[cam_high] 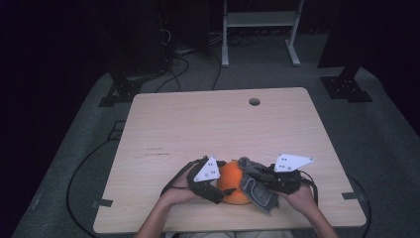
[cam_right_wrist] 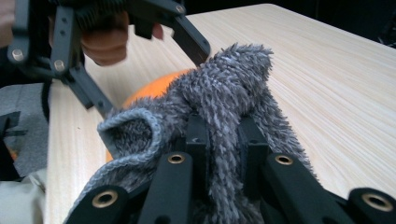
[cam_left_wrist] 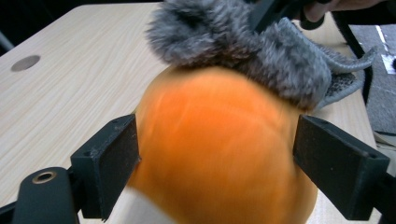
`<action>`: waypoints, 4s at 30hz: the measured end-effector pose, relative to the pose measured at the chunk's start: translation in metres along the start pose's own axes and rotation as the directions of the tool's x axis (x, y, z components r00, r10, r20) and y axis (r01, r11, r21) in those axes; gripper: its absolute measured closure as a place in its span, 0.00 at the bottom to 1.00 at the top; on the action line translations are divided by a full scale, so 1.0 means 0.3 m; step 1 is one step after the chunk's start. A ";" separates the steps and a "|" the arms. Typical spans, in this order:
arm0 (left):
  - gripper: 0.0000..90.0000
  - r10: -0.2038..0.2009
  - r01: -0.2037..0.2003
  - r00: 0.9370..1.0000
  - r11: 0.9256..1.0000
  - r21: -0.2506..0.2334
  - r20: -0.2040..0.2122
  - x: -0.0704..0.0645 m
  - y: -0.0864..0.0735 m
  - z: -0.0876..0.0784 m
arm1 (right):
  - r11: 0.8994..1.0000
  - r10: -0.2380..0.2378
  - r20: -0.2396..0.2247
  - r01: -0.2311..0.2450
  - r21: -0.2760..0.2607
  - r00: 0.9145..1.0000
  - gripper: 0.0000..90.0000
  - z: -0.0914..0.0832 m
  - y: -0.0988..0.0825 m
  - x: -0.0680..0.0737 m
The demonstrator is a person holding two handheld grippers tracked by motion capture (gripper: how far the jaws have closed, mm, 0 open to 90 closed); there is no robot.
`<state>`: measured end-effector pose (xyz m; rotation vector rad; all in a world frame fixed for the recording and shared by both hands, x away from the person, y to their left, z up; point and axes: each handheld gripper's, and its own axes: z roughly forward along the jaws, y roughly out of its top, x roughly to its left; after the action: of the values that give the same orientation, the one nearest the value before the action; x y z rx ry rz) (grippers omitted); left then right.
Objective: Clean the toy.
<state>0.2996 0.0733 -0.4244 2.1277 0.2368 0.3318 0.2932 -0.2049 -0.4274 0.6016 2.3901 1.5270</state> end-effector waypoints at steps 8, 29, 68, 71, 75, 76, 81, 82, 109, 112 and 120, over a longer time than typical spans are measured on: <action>0.23 0.013 -0.012 1.000 1.000 0.016 -0.027 -0.019 -0.013 0.030 | 0.999 0.010 0.047 -0.011 0.031 0.999 0.86 -0.053 -0.007 -0.028; 0.26 -0.091 0.091 0.996 0.996 0.015 0.016 0.007 -0.021 0.018 | 0.999 -0.017 0.020 0.016 0.047 1.000 0.86 -0.036 -0.013 -0.019; 0.26 -0.006 0.006 0.999 1.000 0.002 0.052 -0.062 0.014 0.047 | 0.997 -0.061 0.019 0.060 0.047 0.998 0.86 -0.083 0.062 -0.017; 0.19 -0.144 0.148 0.987 0.988 -0.050 0.078 -0.044 0.030 0.050 | 0.999 -0.029 0.014 0.028 0.036 0.999 0.87 -0.089 0.039 -0.019; 0.28 -0.174 0.178 0.983 0.981 -0.079 0.054 -0.051 0.049 0.058 | 0.996 -0.065 0.011 0.064 0.060 0.998 0.87 -0.083 0.055 0.005; 0.32 -0.152 0.155 0.987 0.985 -0.079 0.043 -0.059 0.048 0.057 | 0.997 -0.065 -0.002 0.065 0.048 0.998 0.87 -0.093 0.070 0.012; 0.34 0.037 -0.036 0.999 0.999 -0.038 0.027 -0.108 0.059 0.054 | 0.992 -0.123 -0.056 0.124 0.029 0.991 0.86 -0.066 0.132 0.070; 0.34 0.037 -0.036 0.999 0.999 -0.038 0.027 -0.108 0.059 0.054 | 0.992 -0.123 -0.056 0.124 0.029 0.991 0.86 -0.066 0.132 0.070; 0.39 -0.151 0.162 0.984 0.980 -0.119 0.099 -0.038 0.069 0.052 | 0.990 0.140 -0.074 -0.139 0.017 0.987 0.87 -0.144 -0.048 -0.069; 0.41 -0.075 0.086 0.994 0.987 -0.137 0.085 -0.029 0.096 0.062 | 0.989 0.150 -0.066 -0.150 -0.002 0.986 0.87 -0.161 -0.045 -0.080; 0.18 -0.081 0.083 0.994 0.996 -0.026 0.070 0.057 0.097 0.095 | 0.990 0.138 -0.035 -0.138 0.002 0.990 0.87 -0.112 -0.018 -0.066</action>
<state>0.3262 0.0401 -0.4123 2.0908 0.2768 0.2126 0.2958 -0.2433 -0.4185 0.7603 2.4197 1.6054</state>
